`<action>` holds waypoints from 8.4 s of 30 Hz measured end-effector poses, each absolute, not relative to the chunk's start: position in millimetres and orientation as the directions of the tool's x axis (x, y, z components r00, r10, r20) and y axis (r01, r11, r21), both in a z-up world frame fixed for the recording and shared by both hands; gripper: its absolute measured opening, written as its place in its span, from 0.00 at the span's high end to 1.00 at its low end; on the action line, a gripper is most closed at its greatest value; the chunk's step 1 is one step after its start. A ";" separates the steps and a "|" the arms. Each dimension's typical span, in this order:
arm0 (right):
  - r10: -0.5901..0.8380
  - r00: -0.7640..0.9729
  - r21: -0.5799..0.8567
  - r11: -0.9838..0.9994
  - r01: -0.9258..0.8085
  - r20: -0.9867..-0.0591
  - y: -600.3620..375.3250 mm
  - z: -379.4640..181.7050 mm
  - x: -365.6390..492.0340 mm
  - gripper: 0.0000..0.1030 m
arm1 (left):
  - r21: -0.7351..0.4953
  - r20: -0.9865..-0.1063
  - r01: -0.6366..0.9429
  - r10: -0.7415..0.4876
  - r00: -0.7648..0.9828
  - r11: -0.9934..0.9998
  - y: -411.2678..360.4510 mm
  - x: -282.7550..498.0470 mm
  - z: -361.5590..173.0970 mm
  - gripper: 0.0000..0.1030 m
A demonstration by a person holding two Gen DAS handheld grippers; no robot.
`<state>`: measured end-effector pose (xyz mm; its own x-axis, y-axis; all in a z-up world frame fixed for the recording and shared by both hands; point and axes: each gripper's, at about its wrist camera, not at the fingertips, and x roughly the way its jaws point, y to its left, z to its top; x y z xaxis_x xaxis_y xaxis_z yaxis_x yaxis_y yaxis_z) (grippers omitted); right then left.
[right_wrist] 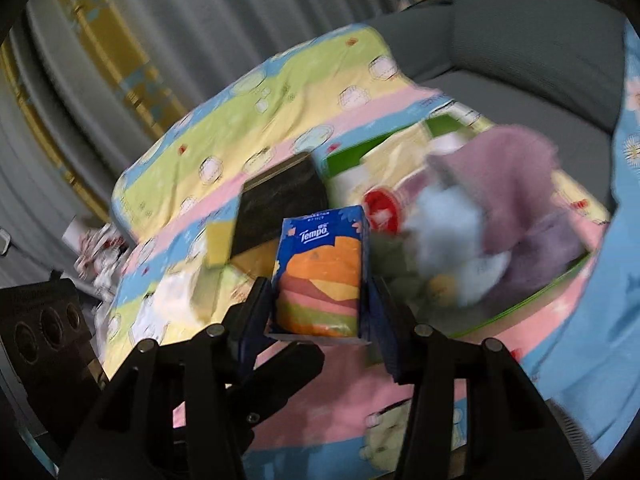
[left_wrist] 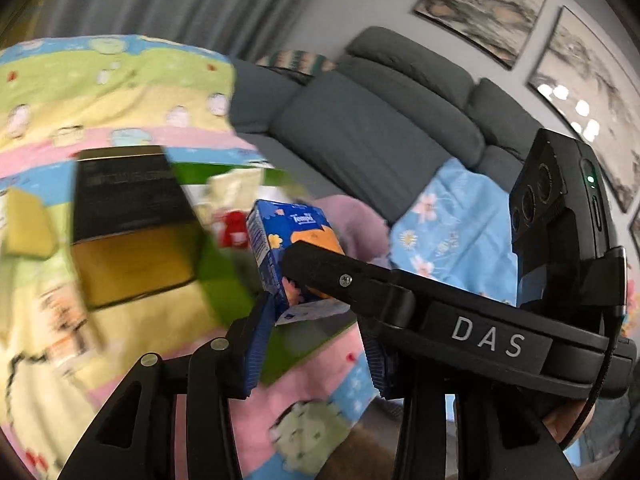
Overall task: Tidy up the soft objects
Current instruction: 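Lift the Tempo pack and place it into the white box with the right tool, then open the right tool and withdraw it toward the tree-printed tissue pack, then grasp the small tree-printed tissue pack with the right tool, then carry the tree-printed pack into the white box with the right tool, then open the right tool and withdraw it toward the yellow sponge, then grasp the yellow sponge on the sheet with the right tool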
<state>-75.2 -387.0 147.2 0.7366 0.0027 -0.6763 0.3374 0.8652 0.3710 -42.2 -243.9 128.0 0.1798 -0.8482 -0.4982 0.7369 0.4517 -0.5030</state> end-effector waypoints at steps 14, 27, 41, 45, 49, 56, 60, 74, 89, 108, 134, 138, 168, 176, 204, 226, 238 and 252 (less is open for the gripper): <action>-0.049 0.707 0.385 0.811 0.441 -0.706 -443.9 131.8 -61.6 0.59 | -0.548 -0.557 0.707 -0.826 0.089 0.446 -303.4 -19.6 116.9 0.59; 0.011 0.673 0.436 0.769 0.467 -0.740 -456.5 101.8 -50.3 0.58 | -0.507 -0.631 0.677 -0.764 0.131 0.534 -305.9 -16.8 100.7 0.59; -0.125 0.726 0.326 0.833 0.447 -0.676 -410.3 152.3 -70.8 0.23 | -0.476 -0.595 0.626 -0.750 0.289 0.618 -223.7 -25.9 135.2 0.24; -0.107 0.729 0.310 0.856 0.413 -0.676 -389.3 156.0 -68.3 0.19 | -0.437 -0.626 0.563 -0.686 0.370 0.702 -183.9 -22.7 131.7 0.24; -0.084 0.721 0.287 0.881 0.377 -0.687 -364.9 155.5 -60.2 0.17 | -0.405 -0.661 0.499 -0.622 0.419 0.766 -154.0 -19.1 123.3 0.24; -0.004 0.686 0.265 0.921 0.285 -0.727 -315.0 141.0 -33.6 0.15 | -0.370 -0.722 0.366 -0.512 0.465 0.854 -97.1 -12.8 98.7 0.23; 0.026 0.647 0.235 0.942 0.239 -0.762 -284.5 123.7 -13.7 0.14 | -0.374 -0.751 0.284 -0.468 0.465 0.883 -63.3 -6.0 80.4 0.23; 0.051 0.488 0.148 0.976 0.163 -0.871 -226.1 50.8 63.4 0.20 | -0.354 -0.798 0.155 -0.385 0.465 0.922 -7.5 -9.6 57.9 0.23; 0.218 0.376 0.269 0.959 0.089 -0.901 -231.0 40.3 18.8 0.50 | -0.348 -0.804 0.196 -0.399 0.440 0.917 -24.1 -20.2 57.2 0.23; 0.394 0.399 0.485 0.860 0.157 -0.828 -267.3 38.7 -10.8 0.40 | -0.448 -0.779 0.351 -0.552 0.297 0.822 -102.8 -34.2 43.4 0.49; 0.197 0.758 0.498 0.846 0.190 -0.622 -386.3 159.2 -34.3 0.55 | -0.369 -0.551 0.708 -0.755 0.355 0.602 -231.3 -19.4 159.1 0.59; 0.153 0.782 0.512 0.826 0.234 -0.605 -414.6 162.2 -34.2 0.55 | -0.358 -0.545 0.744 -0.773 0.323 0.564 -267.2 -8.2 163.8 0.59; -0.010 0.738 0.494 0.737 0.462 -0.675 -474.7 106.9 -7.7 0.55 | -0.367 -0.667 0.732 -0.711 0.224 0.575 -334.8 22.7 108.4 0.59; -0.068 0.783 0.466 0.771 0.435 -0.619 -449.1 135.4 -39.9 0.24 | -0.341 -0.677 0.724 -0.691 0.253 0.600 -302.6 0.8 127.1 0.35; 0.175 0.709 0.406 0.898 0.169 -0.683 -296.5 159.5 4.4 0.14 | -0.300 -0.757 0.248 -0.388 0.526 0.921 -46.7 -14.4 81.6 0.21; -0.025 0.315 0.009 0.994 0.105 -0.949 -188.8 51.1 236.4 0.68 | -0.349 -0.776 0.134 -0.366 0.513 0.928 23.5 1.9 58.8 0.21; 0.087 0.558 0.097 0.995 -0.012 -0.825 -187.2 136.6 147.7 0.79 | -0.321 -0.764 0.135 -0.340 0.548 0.937 26.3 -13.8 71.8 0.21; 0.266 0.340 0.242 0.964 -0.111 -0.902 -144.8 67.8 28.8 0.74 | -0.313 -0.784 0.103 -0.318 0.533 0.944 39.1 -40.8 69.8 0.21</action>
<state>28.8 -144.8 67.8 0.3400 0.2655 -0.9022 -0.1112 0.9639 0.2418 -40.8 39.1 69.8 0.5330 -0.3177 -0.7842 0.1028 0.9443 -0.3126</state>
